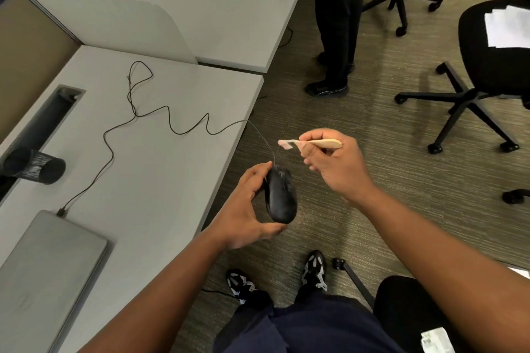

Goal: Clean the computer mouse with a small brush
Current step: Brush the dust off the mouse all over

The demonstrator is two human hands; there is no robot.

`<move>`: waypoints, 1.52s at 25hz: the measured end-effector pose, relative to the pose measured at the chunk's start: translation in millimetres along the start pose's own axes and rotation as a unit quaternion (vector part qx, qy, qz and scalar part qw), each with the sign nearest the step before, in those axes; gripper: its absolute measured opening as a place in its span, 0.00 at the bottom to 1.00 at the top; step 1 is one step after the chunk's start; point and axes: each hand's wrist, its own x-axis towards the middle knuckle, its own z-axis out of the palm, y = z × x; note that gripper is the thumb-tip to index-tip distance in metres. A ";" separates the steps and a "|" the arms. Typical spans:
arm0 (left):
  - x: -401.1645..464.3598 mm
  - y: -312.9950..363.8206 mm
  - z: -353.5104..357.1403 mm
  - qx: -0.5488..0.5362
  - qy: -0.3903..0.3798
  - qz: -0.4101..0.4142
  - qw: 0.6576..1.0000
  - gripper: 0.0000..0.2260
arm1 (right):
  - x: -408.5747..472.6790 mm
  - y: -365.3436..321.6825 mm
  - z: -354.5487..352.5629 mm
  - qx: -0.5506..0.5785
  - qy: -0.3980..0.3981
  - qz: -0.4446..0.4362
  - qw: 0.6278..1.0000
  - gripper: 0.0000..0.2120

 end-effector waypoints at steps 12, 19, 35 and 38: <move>-3.3 -3.5 1.7 -0.005 -0.002 0.020 1.000 0.55 | 6.8 -3.2 -5.0 -0.004 -0.043 0.075 0.996 0.07; -2.4 -5.2 1.3 -0.008 -0.002 0.014 1.000 0.55 | 3.0 -2.4 -3.1 0.012 -0.035 0.059 0.998 0.04; -0.8 -7.9 0.9 0.002 -0.008 0.003 1.000 0.55 | 7.0 0.4 -1.4 -0.097 -0.054 0.029 0.993 0.04; -0.5 -8.0 0.6 -0.003 -0.005 0.000 1.000 0.56 | 6.7 1.1 -2.0 -0.089 -0.025 0.027 0.995 0.04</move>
